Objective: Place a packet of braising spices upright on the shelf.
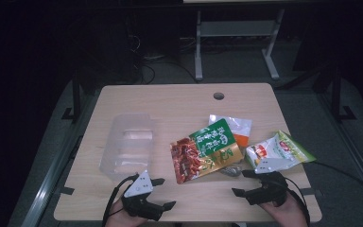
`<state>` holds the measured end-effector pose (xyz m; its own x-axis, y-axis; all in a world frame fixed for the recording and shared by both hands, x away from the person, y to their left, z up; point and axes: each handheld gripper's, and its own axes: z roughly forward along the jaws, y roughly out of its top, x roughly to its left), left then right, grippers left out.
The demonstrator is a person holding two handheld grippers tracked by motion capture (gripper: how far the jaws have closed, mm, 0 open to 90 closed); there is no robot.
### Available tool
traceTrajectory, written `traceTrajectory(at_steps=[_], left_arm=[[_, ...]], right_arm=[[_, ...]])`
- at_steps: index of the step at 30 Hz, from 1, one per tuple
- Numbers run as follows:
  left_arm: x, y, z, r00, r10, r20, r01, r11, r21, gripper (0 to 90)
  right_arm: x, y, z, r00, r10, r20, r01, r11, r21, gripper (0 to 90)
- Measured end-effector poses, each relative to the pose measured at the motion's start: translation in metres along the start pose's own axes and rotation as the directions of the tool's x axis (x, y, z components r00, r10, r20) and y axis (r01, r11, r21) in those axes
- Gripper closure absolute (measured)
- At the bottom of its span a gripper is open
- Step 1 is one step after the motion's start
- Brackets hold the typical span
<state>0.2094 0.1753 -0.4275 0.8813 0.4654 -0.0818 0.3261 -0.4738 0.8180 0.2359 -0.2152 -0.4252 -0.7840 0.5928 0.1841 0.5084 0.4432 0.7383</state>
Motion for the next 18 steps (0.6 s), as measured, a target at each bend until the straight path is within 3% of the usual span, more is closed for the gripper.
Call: traceTrajectory(at_steps=[10, 15, 18], left_arm=[[-0.002, 0.002, 0.001, 1.0, 0.007, -0.003, -0.007, 1.0, -0.002, 21.2], [-0.001, 0.002, 0.0, 0.9999, 0.013, -0.005, -0.013, 0.9999, -0.004, 21.5], [-0.002, 0.002, -0.001, 0.9999, 0.01, -0.009, -0.01, 0.9999, -0.005, 21.5]], right_arm=[[-0.014, 0.007, 0.01, 0.9975, 0.059, 0.039, -0.059, 0.998, -0.001, 26.8], [-0.022, 0.015, 0.015, 0.9934, 0.11, 0.033, -0.11, 0.994, -0.001, 28.6], [-0.027, 0.022, 0.02, 0.9929, 0.115, 0.028, -0.115, 0.993, -0.013, 30.3]])
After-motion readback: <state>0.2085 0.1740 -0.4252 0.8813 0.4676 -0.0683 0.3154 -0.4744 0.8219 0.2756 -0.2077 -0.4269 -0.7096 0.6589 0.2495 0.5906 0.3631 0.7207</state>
